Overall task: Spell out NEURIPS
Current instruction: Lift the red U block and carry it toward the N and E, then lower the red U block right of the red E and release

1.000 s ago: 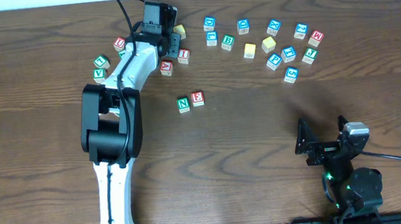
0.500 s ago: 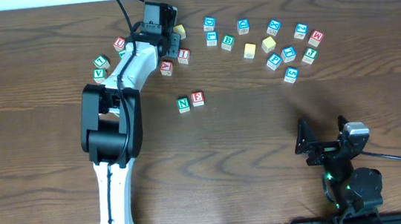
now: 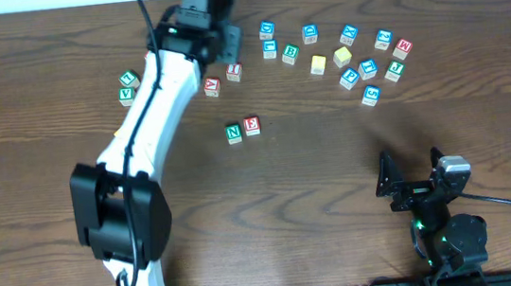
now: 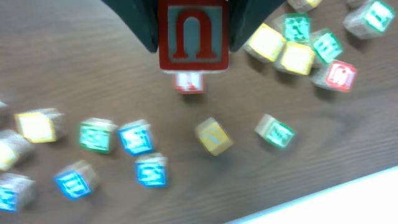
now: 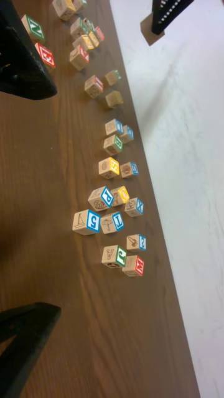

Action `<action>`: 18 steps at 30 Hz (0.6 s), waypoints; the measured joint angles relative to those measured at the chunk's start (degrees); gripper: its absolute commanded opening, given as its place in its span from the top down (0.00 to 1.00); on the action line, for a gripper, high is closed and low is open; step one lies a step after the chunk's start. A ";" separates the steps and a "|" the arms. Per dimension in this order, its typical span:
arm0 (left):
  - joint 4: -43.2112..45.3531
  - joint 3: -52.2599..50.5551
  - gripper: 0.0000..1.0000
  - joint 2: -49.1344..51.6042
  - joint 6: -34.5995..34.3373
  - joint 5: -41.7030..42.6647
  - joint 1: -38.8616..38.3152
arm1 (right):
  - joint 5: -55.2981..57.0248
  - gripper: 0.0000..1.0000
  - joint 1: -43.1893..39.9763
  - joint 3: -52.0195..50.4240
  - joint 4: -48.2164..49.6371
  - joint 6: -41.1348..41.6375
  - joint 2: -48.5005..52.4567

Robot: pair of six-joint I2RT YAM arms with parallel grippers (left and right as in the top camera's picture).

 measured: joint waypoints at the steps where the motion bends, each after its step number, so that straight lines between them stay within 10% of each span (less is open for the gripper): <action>1: -2.34 0.09 0.73 -0.50 -0.98 0.00 -1.27 | -0.02 0.01 0.00 0.00 0.02 0.00 0.00; 9: -15.52 -0.63 0.74 0.61 -12.90 0.02 -8.59 | -0.02 0.01 0.00 0.00 0.00 0.00 0.00; 18: -6.69 -9.07 0.74 0.61 -24.06 0.07 -12.68 | -0.02 0.01 0.00 0.00 0.00 0.00 0.00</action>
